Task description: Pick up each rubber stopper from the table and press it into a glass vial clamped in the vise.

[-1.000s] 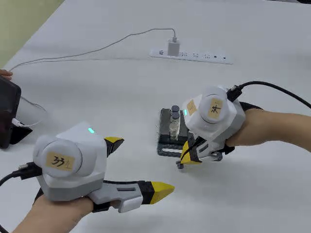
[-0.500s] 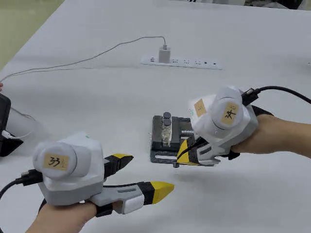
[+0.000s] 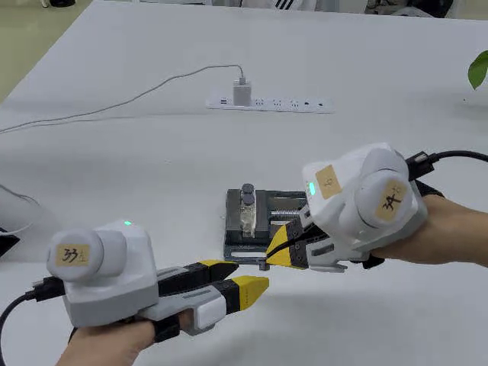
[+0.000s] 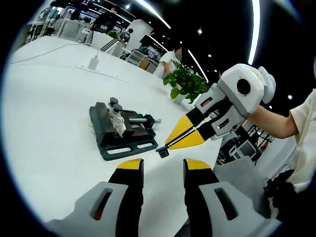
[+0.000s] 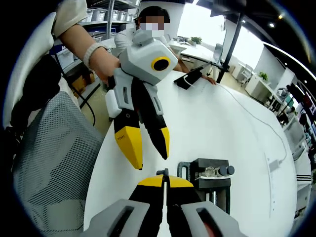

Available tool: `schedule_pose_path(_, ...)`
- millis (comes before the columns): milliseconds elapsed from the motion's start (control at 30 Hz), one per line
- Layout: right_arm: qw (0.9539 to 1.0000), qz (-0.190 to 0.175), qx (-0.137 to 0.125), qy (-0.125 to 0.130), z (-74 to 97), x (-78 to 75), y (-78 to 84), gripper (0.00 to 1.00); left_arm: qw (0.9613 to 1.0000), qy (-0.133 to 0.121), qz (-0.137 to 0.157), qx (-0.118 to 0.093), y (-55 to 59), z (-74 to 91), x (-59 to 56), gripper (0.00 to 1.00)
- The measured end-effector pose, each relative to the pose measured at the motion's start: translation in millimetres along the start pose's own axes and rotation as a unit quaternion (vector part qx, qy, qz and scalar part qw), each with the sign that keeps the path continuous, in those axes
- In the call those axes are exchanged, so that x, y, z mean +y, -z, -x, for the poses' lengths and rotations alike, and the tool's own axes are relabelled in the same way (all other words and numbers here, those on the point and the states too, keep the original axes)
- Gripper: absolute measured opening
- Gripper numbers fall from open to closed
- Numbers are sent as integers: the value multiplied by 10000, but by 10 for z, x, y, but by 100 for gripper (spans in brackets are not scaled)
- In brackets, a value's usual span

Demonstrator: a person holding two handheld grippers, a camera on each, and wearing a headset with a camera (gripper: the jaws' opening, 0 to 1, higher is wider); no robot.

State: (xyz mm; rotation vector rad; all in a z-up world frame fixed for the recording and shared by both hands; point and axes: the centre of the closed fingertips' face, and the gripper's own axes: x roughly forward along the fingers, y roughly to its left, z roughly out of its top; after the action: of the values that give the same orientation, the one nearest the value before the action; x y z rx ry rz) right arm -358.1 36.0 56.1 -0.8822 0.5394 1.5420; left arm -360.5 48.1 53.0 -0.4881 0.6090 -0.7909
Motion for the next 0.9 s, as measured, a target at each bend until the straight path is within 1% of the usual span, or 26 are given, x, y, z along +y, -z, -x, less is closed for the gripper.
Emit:
schedule_pose_path(33, 10000, -16, -33, 21, 13, 2, -12, 0, 9999, 56, 151, 9, 6, -12, -15, 27)
schedule_pose_path(100, 9999, 5, -96, 42, 32, 17, -33, 0, 9997, 102, 231, -22, 1, -24, -18, 24)
schedule_pose_path(167, 9998, 68, -165, 44, 52, 39, -61, 0, 9992, 143, 362, -53, -6, -31, -29, 24)
schedule_pose_path(233, 9997, 95, -199, 44, 60, 50, -75, 0, 9988, 210, 430, -106, -29, -32, -55, 23)
schedule_pose_path(300, 9996, 148, -227, 31, 60, 66, -83, 0, 9981, 284, 537, -140, -45, -27, -79, 19)
schedule_pose_path(400, 9992, 248, -294, 45, 61, 81, -113, 0, 9971, 341, 661, -167, -55, -19, -81, 15)
schedule_pose_path(467, 9992, 232, -327, 48, 62, 85, -132, 0, 9963, 391, 740, -187, -59, -12, -89, 12)
schedule_pose_path(567, 9988, 277, -385, 81, 66, 76, -166, 0, 9950, 451, 873, -184, -50, -7, -97, 11)
schedule_pose_path(700, 9985, 286, -451, 110, 80, 62, -203, 0, 9934, 499, 1004, -235, -55, 2, -102, 10)
schedule_pose_path(900, 9983, 313, -483, 75, 87, 80, -217, 0, 9920, 550, 1109, -258, -64, 11, -111, 7)
